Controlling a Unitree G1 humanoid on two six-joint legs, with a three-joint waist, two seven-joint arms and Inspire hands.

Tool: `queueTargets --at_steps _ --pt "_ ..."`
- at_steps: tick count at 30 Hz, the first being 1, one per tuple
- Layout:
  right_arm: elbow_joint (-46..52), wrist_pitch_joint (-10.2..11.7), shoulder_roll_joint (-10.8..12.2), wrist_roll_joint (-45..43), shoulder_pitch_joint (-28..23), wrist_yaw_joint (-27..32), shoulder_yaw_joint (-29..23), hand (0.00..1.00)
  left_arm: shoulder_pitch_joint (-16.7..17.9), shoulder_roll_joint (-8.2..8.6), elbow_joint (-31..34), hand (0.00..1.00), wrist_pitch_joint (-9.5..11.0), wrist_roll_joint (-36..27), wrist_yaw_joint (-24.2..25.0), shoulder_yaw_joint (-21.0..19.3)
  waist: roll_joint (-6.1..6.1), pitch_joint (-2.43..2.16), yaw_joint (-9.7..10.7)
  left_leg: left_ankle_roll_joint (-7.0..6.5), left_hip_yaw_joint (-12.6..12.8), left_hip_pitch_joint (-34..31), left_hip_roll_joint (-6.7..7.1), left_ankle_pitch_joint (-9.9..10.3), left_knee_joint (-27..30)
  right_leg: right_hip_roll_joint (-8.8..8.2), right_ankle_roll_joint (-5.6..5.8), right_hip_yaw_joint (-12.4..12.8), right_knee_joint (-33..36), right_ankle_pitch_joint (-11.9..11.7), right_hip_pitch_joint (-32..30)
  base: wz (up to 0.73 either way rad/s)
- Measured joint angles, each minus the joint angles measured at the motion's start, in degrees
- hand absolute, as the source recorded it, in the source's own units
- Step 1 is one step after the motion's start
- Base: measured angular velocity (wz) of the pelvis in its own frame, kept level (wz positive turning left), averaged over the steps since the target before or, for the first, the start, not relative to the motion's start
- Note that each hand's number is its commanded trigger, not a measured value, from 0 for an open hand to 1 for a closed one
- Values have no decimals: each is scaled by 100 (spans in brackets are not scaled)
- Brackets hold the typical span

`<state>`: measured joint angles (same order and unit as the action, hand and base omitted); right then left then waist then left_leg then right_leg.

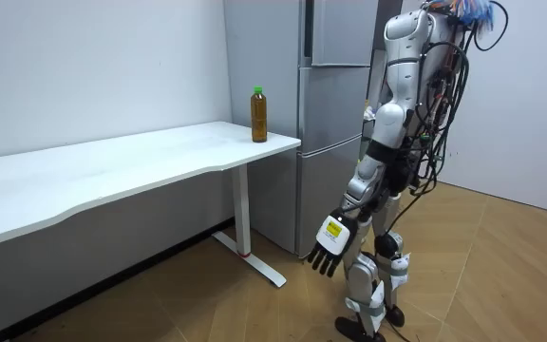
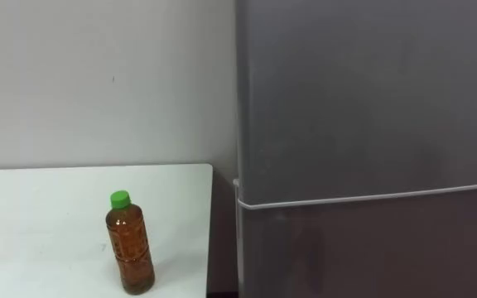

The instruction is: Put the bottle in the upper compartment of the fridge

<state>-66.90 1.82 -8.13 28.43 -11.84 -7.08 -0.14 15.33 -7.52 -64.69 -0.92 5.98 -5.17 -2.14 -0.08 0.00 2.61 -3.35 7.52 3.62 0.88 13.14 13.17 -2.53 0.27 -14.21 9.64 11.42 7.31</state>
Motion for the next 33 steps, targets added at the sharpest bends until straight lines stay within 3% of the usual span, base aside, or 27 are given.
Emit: queueTargets --at_steps 12,21,25,29,33 --pt "-120 8 -16 12 52 -45 -23 0 -26 8 60 0 4 294 -338 -117 9 -2 -5 1 14 16 2 -1 -44 2 -1 7 -17 0 -5 0" --pt "-125 1 -25 -143 40 -56 -156 0 172 33 51 0 8 -426 -568 -497 24 -4 -42 6 -1 27 6 3 -63 12 1 11 -90 6 27 0" --pt "-115 -12 -85 -268 -27 -53 -351 0 144 21 63 0 9 -968 -635 -928 113 -23 -137 8 -2 60 7 3 -51 8 1 -2 -88 5 27 0" --pt "-62 -7 -108 -290 -105 32 -582 0 151 31 438 0 19 -1560 -853 -1318 255 -1 -169 13 -1 99 8 7 -91 10 1 5 -91 6 68 0" --pt "-43 -1 -148 -281 -127 77 -687 0 117 -13 843 0 228 -2125 -1163 -1443 387 -9 -193 20 -5 120 9 13 -117 10 -5 3 -82 28 91 0"
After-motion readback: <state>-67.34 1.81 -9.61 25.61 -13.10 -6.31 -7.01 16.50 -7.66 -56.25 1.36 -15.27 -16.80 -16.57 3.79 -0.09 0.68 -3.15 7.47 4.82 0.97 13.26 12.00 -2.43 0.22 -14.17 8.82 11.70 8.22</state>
